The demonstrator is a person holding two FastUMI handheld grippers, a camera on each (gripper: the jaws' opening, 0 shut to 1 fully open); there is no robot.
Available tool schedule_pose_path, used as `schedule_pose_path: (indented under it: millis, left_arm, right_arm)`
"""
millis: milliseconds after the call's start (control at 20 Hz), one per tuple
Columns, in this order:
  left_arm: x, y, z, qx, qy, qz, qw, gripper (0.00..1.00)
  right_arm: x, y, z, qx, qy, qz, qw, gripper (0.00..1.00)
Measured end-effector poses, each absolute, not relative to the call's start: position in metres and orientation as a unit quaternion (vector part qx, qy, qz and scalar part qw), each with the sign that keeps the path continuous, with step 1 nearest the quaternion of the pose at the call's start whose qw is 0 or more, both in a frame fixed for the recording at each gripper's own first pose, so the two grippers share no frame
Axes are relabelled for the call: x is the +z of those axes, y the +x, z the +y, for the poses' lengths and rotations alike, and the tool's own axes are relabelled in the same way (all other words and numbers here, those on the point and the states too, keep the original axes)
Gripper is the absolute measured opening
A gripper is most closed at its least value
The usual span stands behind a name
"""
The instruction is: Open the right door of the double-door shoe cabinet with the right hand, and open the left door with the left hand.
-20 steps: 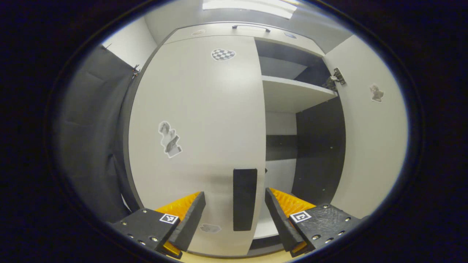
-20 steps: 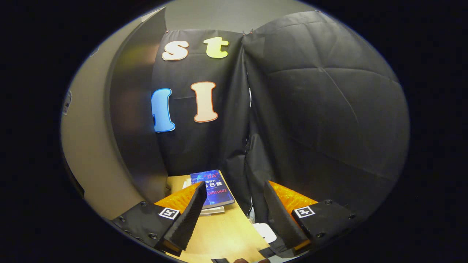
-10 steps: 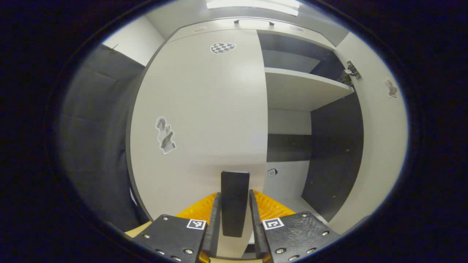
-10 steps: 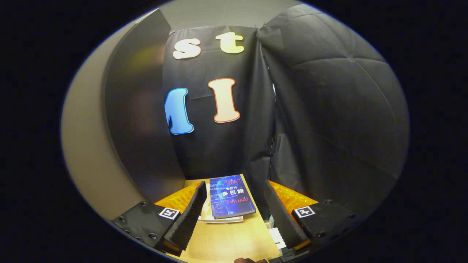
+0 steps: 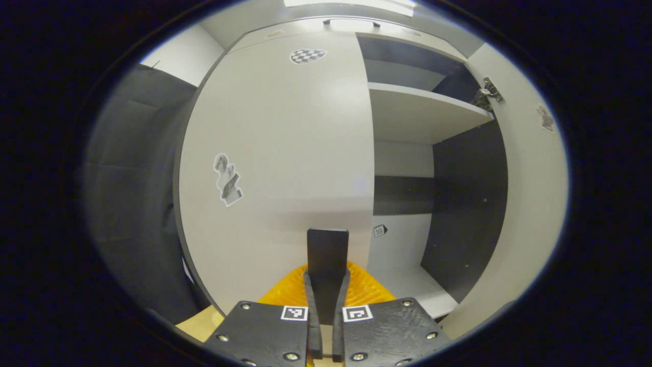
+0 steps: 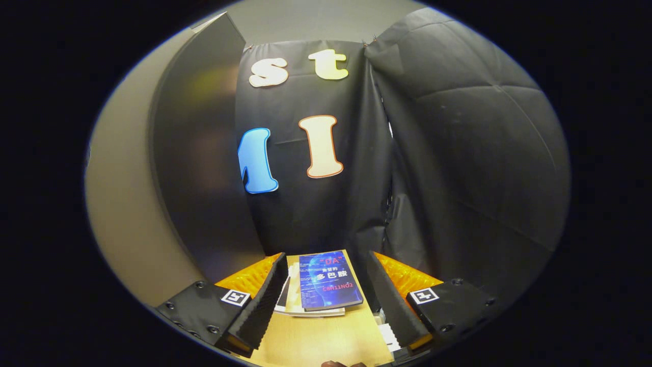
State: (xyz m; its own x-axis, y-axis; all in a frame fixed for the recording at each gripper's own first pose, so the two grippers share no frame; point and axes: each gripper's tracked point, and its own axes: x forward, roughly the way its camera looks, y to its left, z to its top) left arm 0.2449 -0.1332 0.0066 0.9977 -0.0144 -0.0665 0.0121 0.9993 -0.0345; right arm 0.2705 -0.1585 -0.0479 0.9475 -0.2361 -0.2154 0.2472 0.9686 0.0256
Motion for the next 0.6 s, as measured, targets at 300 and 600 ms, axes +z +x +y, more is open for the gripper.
schedule_pose_path:
  millis: [300, 600]
  left_arm:
    - [0.006, 0.235, -0.132, -0.035, -0.03, 0.028, 0.999, 0.09]
    - [0.012, 0.205, -0.121, -0.093, -0.046, 0.03, 0.994, 0.1]
  right_arm:
    - [-0.037, 0.236, -0.135, -0.142, 0.025, 0.093, 0.985, 0.98]
    - [-0.024, 0.174, -0.1, -0.183, 0.044, 0.064, 0.98, 0.96]
